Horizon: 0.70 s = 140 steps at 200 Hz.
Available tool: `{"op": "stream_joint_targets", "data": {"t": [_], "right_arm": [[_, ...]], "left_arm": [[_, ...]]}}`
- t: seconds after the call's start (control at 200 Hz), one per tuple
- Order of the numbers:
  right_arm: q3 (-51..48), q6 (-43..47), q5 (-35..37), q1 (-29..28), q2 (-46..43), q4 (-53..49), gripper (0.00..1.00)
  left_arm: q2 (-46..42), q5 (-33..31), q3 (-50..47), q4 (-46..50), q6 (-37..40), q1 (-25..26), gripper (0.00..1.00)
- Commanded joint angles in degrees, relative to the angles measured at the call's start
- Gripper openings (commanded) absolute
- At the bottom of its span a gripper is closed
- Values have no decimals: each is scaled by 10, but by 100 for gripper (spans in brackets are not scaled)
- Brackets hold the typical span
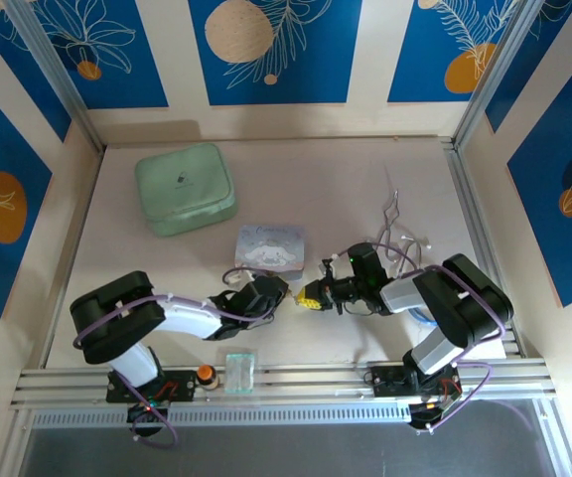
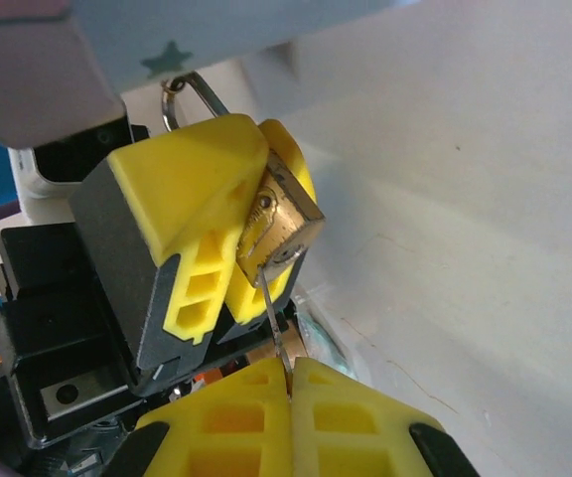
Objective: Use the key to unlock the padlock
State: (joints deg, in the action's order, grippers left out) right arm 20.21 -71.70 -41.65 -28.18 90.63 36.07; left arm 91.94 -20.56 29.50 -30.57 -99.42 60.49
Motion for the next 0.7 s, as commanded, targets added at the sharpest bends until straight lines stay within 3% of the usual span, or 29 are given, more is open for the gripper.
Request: {"op": "stream_joint_targets", "data": {"t": [0.0,0.695], "right_arm": [[4,-8,-17,0,7,17,0],[14,-2,-24,1,31,23,0]], "left_arm": [[-7,-7,-7,-4,-13,1,0],[-27,-19,-13,-2,-13,0,0]]}}
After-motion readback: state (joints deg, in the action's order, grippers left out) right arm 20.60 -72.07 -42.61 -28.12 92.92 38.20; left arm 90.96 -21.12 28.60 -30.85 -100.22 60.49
